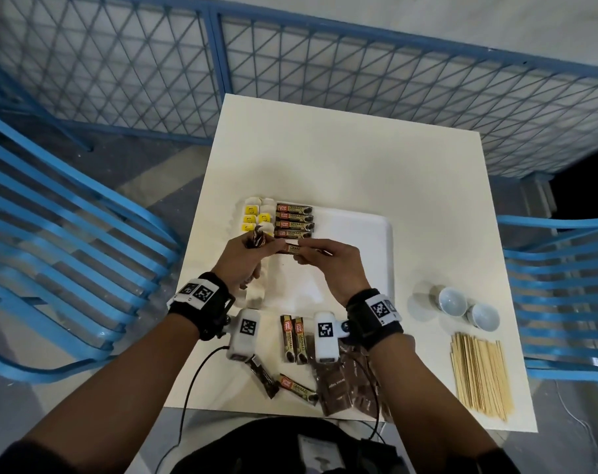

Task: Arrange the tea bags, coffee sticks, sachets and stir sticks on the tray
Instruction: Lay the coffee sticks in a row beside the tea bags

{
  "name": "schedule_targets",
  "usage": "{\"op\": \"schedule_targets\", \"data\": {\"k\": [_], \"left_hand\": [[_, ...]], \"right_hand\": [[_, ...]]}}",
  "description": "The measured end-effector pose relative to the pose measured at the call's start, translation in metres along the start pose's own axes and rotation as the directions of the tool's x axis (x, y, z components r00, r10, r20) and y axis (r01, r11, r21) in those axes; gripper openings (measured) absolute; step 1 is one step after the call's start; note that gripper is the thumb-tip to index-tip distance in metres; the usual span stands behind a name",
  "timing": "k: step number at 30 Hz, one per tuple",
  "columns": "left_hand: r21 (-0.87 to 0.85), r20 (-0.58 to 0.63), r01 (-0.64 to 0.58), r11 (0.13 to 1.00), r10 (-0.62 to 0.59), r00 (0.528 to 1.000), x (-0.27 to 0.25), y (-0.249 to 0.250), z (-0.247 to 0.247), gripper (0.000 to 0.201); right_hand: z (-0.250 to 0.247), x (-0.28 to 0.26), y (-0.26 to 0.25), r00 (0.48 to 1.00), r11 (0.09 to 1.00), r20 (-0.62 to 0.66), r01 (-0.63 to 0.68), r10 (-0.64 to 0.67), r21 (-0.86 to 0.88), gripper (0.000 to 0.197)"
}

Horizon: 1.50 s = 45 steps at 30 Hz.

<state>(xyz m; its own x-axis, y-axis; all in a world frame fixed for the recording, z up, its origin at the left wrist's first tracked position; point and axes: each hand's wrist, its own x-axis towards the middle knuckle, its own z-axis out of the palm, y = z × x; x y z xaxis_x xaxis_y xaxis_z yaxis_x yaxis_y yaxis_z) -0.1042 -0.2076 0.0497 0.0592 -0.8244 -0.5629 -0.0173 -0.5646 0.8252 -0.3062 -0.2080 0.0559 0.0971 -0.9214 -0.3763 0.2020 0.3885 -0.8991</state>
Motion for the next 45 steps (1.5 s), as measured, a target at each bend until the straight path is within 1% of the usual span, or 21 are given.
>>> {"op": "schedule_targets", "data": {"k": [4,9,11,13,15,16,17,19,20,21,22,23,25,27,29,32,35,38,40,43,45], "left_hand": [[-0.012,0.009,-0.014,1.000,0.015,1.000,-0.001,-0.001,-0.005,0.022],[-0.008,-0.041,-0.034,0.999,0.034,0.999,0.000,0.002,-0.009,0.021],[0.021,-0.060,-0.055,0.998,0.056,0.997,0.003,0.003,-0.010,0.018],[0.072,-0.084,-0.081,0.994,0.087,0.993,0.006,0.000,-0.011,0.015],[0.148,-0.097,-0.093,0.985,0.108,0.989,0.010,-0.002,-0.011,0.013],[0.176,-0.108,-0.101,0.979,0.121,0.987,0.012,-0.003,-0.011,0.012],[0.204,-0.125,-0.111,0.973,0.138,0.983,0.013,-0.004,-0.012,0.012],[0.260,-0.165,-0.124,0.958,0.171,0.971,0.014,-0.005,-0.013,0.012],[0.278,-0.171,-0.131,0.952,0.183,0.968,0.015,-0.006,-0.014,0.012],[0.289,-0.169,-0.133,0.948,0.187,0.968,0.015,-0.006,-0.015,0.011],[0.300,-0.164,-0.133,0.945,0.188,0.968,0.014,-0.007,-0.015,0.010],[0.316,-0.153,-0.133,0.939,0.189,0.970,0.014,-0.007,-0.015,0.008],[0.333,-0.130,-0.140,0.932,0.193,0.973,0.015,-0.008,-0.014,0.007],[0.321,-0.125,-0.143,0.936,0.192,0.973,0.015,-0.009,-0.014,0.008],[0.290,-0.128,-0.128,0.948,0.171,0.977,0.015,-0.010,-0.015,0.011],[0.301,-0.121,-0.099,0.948,0.141,0.983,0.016,-0.012,-0.018,0.014],[0.287,-0.142,-0.060,0.956,0.104,0.984,0.021,-0.018,-0.023,0.013],[0.294,-0.144,-0.035,0.955,0.081,0.986,0.024,-0.025,-0.026,0.019],[0.317,-0.142,-0.027,0.948,0.076,0.987,0.025,-0.029,-0.028,0.023],[0.338,-0.138,-0.022,0.941,0.073,0.988,0.027,-0.033,-0.031,0.024],[0.349,-0.132,-0.028,0.937,0.079,0.988,0.028,-0.034,-0.033,0.023]], "right_hand": [[-0.002,0.004,0.002,0.993,0.969,-0.024,-0.109,0.118,0.223,0.024],[-0.004,0.007,0.005,0.983,0.940,0.036,-0.185,0.183,0.286,0.025],[-0.003,0.011,0.007,0.987,0.961,0.011,-0.160,0.162,0.226,0.022],[-0.001,0.015,0.009,0.989,0.985,-0.044,-0.139,0.144,0.106,0.019],[0.002,0.020,0.010,0.985,0.988,-0.110,-0.139,0.132,-0.062,0.014],[0.003,0.022,0.012,0.984,0.974,-0.145,-0.126,0.099,-0.188,0.015],[0.003,0.025,0.015,0.984,0.938,-0.174,-0.100,0.043,-0.332,0.017],[0.003,0.027,0.022,0.975,0.798,-0.186,-0.012,-0.126,-0.602,0.019],[0.005,0.026,0.024,0.965,0.713,-0.143,0.059,-0.221,-0.699,0.016],[0.008,0.024,0.025,0.949,0.624,-0.068,0.146,-0.307,-0.768,0.015],[0.011,0.023,0.026,0.926,0.529,0.025,0.237,-0.376,-0.815,0.019],[0.014,0.022,0.028,0.902,0.437,0.124,0.315,-0.413,-0.843,0.026],[0.021,0.024,0.030,0.864,0.268,0.276,0.410,-0.421,-0.872,0.034],[0.025,0.028,0.034,0.846,0.175,0.350,0.446,-0.401,-0.877,0.028],[0.024,0.034,0.037,0.851,0.189,0.359,0.453,-0.384,-0.872,0.022],[0.018,0.041,0.041,0.868,0.275,0.304,0.426,-0.391,-0.862,0.024],[0.005,0.052,0.048,0.907,0.308,0.198,0.322,-0.372,-0.895,0.027],[-0.002,0.058,0.058,0.943,0.258,0.139,0.221,-0.301,-0.941,0.026],[-0.001,0.060,0.066,0.949,0.203,0.151,0.211,-0.275,-0.956,0.018],[0.005,0.061,0.074,0.959,0.120,0.172,0.203,-0.227,-0.972,0.017],[0.009,0.063,0.076,0.957,0.106,0.152,0.182,-0.246,-0.977,0.018]]}}
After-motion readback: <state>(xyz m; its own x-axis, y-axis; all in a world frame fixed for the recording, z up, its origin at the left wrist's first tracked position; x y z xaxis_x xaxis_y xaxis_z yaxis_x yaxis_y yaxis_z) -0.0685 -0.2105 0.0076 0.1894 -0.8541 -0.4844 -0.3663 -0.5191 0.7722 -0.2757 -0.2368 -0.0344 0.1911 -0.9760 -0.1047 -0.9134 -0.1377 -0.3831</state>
